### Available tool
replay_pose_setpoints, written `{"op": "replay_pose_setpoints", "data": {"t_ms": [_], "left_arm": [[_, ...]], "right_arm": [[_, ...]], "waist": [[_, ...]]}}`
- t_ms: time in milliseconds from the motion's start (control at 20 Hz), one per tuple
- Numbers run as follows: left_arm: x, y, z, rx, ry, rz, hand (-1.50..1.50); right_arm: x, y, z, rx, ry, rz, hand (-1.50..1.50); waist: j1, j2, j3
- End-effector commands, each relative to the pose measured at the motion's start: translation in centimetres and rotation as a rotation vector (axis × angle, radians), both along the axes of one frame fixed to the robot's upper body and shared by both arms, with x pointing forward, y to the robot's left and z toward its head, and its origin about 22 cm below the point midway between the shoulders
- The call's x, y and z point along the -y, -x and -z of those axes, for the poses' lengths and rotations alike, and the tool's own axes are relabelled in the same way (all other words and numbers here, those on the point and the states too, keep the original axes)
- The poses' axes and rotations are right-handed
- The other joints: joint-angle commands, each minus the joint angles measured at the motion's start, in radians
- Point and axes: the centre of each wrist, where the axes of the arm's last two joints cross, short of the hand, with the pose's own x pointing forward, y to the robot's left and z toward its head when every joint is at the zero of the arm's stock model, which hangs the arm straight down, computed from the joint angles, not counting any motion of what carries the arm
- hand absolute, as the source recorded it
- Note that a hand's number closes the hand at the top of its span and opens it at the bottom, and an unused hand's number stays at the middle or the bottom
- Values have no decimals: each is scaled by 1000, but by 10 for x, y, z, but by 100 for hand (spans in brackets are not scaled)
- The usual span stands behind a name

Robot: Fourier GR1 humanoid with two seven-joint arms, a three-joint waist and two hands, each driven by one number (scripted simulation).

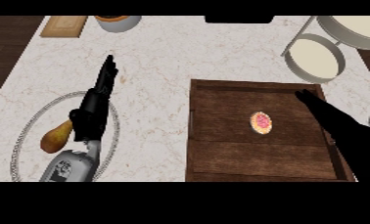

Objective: Pick the cupcake from the tray and place it in the tiered basket

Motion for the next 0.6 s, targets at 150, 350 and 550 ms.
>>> {"op": "replay_pose_setpoints", "data": {"t_ms": [150, 350, 550], "left_arm": [[-13, 2, 0, 6, -4, -15, 0], [23, 1, 8, 4, -6, 10, 0], [-8, 8, -11, -4, -9, -3, 0]], "right_arm": [[-3, -1, 1, -67, 137, 83, -150], [-17, -9, 12, -72, 187, 9, -150], [-26, -10, 22, -22, 239, -2, -150]], "waist": [[-6, -2, 1], [-2, 0, 1], [1, -2, 1]]}}
